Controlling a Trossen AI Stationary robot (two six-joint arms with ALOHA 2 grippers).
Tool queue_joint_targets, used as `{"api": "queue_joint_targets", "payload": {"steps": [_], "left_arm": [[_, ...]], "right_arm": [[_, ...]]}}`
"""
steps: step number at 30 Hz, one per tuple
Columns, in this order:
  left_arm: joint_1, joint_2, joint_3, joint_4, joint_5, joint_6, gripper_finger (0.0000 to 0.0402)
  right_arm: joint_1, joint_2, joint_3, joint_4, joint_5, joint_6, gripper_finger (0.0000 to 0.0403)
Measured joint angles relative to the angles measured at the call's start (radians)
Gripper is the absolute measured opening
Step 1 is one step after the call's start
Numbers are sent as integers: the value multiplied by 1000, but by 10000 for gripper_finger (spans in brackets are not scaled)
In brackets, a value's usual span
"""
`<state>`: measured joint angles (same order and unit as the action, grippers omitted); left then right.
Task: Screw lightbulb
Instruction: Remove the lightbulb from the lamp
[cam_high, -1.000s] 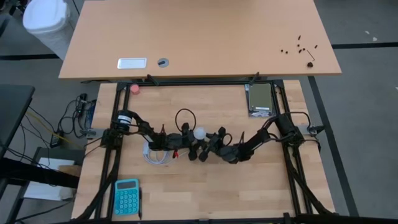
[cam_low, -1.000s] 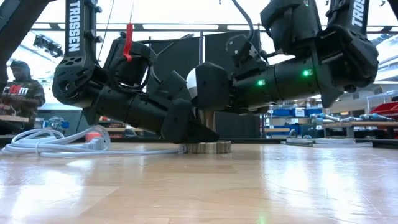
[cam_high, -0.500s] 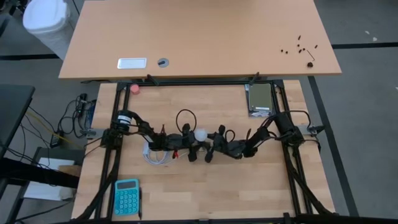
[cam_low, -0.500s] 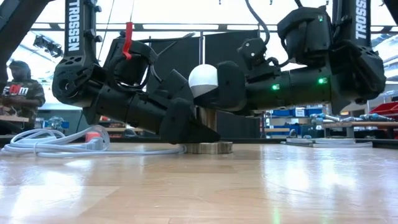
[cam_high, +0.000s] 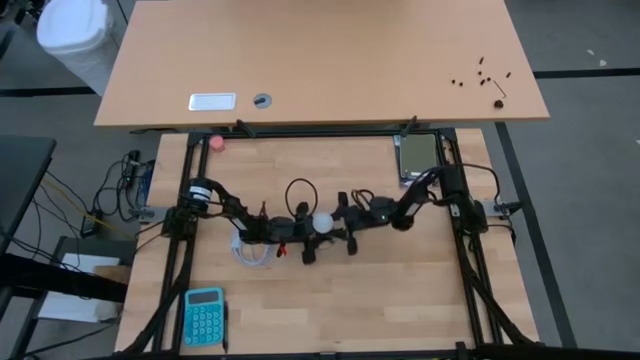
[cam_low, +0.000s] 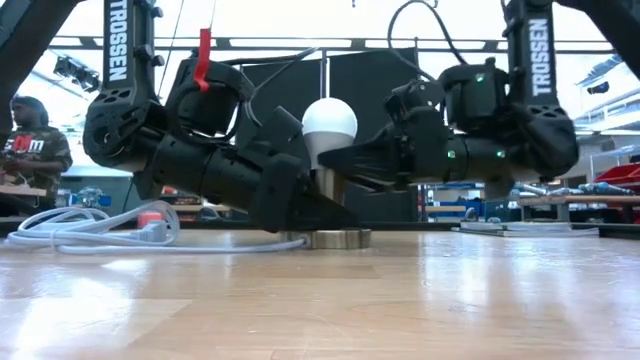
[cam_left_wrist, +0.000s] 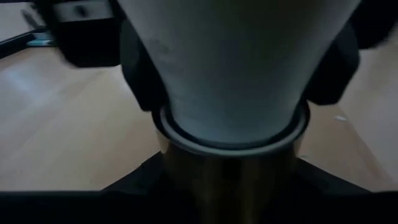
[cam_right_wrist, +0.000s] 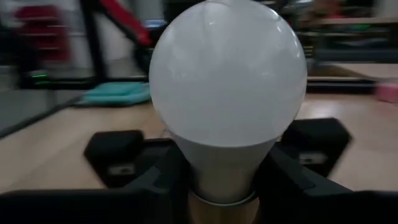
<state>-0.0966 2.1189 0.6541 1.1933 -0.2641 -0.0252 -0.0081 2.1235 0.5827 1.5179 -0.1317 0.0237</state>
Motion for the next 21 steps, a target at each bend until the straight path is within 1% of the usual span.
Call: {"api": "queue_joint_targets", "payload": {"steps": [2,5,7,8,10,12,17,19,21], "left_arm": [[0,1,0,-3,6,1,202],[0,1,0,-3,5,1,202],[0,1,-1,-3,0,1,202],[0,1,-1,-3,-2,1,202],[1,1,-1,-3,-7,0,202],[2,1,-2,-2,-12,-1,202],[3,1,-4,-2,-23,-1,202],[3,0,-4,-2,-25,-1,202],[3,0,-4,-3,-26,-2,202]], "right_arm": [[-40,0,4,-3,-125,-2,151],[-87,1,11,-16,-249,-5,152],[-105,1,10,-15,-290,-11,152],[-108,1,10,-14,-293,-12,153],[-112,2,10,-11,-279,-4,160],[-108,2,8,-8,-247,7,174],[-75,-21,6,-26,-164,50,234],[-50,-40,5,-41,-102,42,256],[-22,-71,5,-77,-8,22,271]]}}
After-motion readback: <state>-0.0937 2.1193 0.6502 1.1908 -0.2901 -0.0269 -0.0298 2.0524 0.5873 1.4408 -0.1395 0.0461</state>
